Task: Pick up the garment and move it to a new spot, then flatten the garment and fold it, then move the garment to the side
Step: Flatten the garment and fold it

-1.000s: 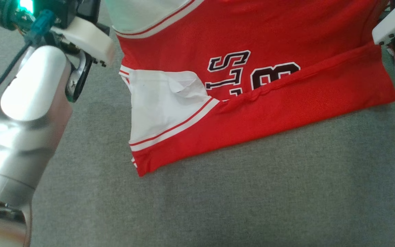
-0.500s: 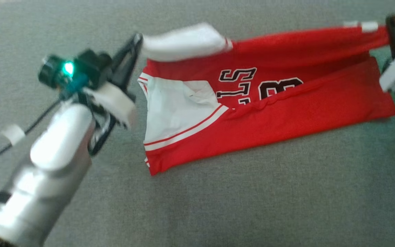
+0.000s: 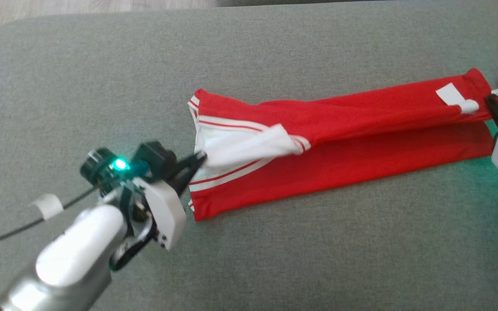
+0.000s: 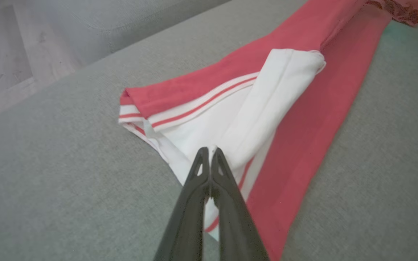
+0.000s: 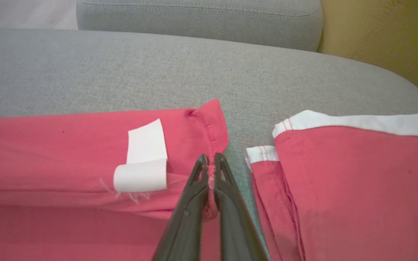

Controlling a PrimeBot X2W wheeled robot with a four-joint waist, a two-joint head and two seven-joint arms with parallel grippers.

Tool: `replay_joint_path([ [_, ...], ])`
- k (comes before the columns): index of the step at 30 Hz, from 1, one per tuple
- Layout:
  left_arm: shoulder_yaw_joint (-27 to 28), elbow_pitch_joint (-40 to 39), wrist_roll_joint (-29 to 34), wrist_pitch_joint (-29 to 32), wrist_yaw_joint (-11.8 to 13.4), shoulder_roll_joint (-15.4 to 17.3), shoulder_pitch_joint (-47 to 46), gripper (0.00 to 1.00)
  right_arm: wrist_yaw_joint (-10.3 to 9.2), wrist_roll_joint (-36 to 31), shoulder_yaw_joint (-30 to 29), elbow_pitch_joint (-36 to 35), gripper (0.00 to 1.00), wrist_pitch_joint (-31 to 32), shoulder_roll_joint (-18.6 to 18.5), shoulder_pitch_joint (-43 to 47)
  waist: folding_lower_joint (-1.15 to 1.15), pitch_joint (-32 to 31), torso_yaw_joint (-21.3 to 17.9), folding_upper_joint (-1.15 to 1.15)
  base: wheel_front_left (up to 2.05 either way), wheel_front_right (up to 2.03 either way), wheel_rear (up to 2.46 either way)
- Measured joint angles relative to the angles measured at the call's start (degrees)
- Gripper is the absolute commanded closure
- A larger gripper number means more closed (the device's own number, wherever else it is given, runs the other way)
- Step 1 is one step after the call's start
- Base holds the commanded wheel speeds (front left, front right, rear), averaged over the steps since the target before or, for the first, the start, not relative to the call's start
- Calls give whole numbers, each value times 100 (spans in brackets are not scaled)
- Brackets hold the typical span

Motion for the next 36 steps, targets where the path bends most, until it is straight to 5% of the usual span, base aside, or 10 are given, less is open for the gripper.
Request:
replay_joint_path([
  [18, -387, -381, -33, 637, 51, 146, 231, 100, 0, 174, 873, -424, 100, 666, -318, -2, 1, 132, -98, 0, 0, 0, 0],
  [19, -387, -367, -32, 641, 52, 136, 231, 86, 0, 177, 869, -422, 55, 653, -319, -4, 2, 134, -106, 0, 0, 0, 0],
  [20, -383, -349, -31, 590, 100, 116, 230, 24, 0, 229, 835, -407, 0, 647, -309, -5, 2, 130, -113, 0, 0, 0, 0],
  [21, -369, -323, -27, 527, 158, 86, 229, 0, 0, 307, 803, -401, 0, 617, -302, -8, 2, 119, -119, 0, 0, 0, 0],
  [28, 15, -142, 40, -246, 631, -191, 169, 0, 0, 464, 271, -311, 0, -112, -169, -191, 1, -97, -165, 0, 0, 0, 0],
  [36, 1091, 193, -19, -2105, 1686, -916, 27, 0, 0, 552, -755, -426, 0, -1796, 590, -358, 1, -561, -172, 0, 0, 0, 0],
])
